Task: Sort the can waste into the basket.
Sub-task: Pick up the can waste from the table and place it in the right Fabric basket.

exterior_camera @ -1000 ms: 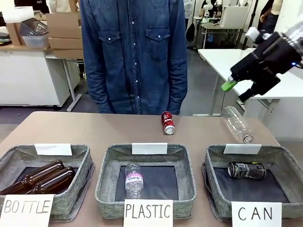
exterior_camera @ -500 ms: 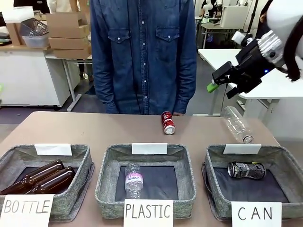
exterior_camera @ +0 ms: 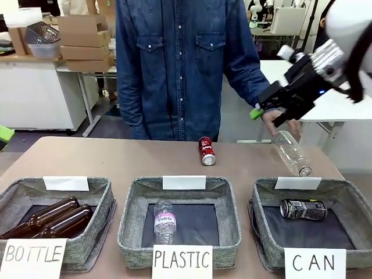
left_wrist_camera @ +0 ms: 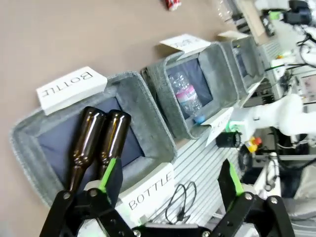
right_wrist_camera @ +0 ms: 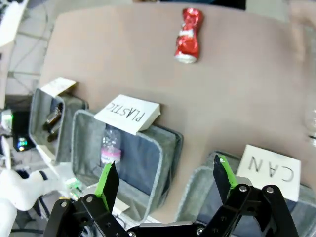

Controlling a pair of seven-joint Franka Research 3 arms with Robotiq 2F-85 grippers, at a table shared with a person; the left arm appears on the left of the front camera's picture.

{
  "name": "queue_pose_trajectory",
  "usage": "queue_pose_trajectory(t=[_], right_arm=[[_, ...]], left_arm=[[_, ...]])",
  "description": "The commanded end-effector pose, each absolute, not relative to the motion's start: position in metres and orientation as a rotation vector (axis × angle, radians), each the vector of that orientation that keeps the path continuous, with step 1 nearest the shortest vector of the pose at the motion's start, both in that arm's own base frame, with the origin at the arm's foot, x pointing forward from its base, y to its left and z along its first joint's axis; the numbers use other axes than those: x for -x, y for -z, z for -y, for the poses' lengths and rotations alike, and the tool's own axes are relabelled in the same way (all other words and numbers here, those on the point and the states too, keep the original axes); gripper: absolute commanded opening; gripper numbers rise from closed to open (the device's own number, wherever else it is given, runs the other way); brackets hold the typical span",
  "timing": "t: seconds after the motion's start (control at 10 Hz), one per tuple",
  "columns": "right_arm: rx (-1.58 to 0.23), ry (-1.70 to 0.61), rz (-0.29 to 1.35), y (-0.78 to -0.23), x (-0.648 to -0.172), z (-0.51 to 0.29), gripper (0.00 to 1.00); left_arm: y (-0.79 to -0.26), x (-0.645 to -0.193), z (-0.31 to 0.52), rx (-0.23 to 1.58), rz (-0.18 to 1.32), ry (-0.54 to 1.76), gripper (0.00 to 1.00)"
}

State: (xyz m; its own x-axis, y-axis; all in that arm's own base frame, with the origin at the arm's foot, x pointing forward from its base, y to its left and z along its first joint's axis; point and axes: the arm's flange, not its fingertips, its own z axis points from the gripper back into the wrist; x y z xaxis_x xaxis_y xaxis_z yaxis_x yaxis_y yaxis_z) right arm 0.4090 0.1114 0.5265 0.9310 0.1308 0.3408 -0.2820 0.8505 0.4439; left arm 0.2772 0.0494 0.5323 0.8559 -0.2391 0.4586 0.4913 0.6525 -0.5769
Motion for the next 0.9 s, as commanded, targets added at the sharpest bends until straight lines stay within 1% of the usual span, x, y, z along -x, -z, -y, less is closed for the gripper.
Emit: queue_pose_trajectory(t=[0.0,0.1,0.2,0.3,0.4,0.5,0.8], right_arm=[[-0.568,-0.272,0.245,-0.516,-0.442,-0.136,1.00],[-0.570,-0.296,0.219,-0.511,-0.446,-0.148,1.00],[-0.559,-0.296,0.204,-0.506,-0.447,-0.151,1.00],[-0.587,-0.283,0.208,-0.510,-0.439,-0.132,1.00],[-0.584,-0.251,0.251,-0.518,-0.428,-0.106,1.00],[-0.579,-0.270,0.277,-0.525,-0.413,-0.086,1.00],[-0.572,-0.246,0.343,-0.535,-0.381,-0.046,1.00]], left_arm=[[-0.514,-0.286,-0.056,0.701,0.403,0.346,1.00],[-0.486,-0.289,-0.057,0.599,0.342,0.320,1.00],[-0.528,-0.281,-0.052,0.739,0.376,0.403,1.00],[-0.528,-0.281,-0.052,0.739,0.376,0.403,1.00],[-0.528,-0.281,-0.052,0.739,0.376,0.403,1.00],[-0.528,-0.281,-0.052,0.739,0.376,0.403,1.00],[-0.528,-0.281,-0.052,0.739,0.376,0.403,1.00]])
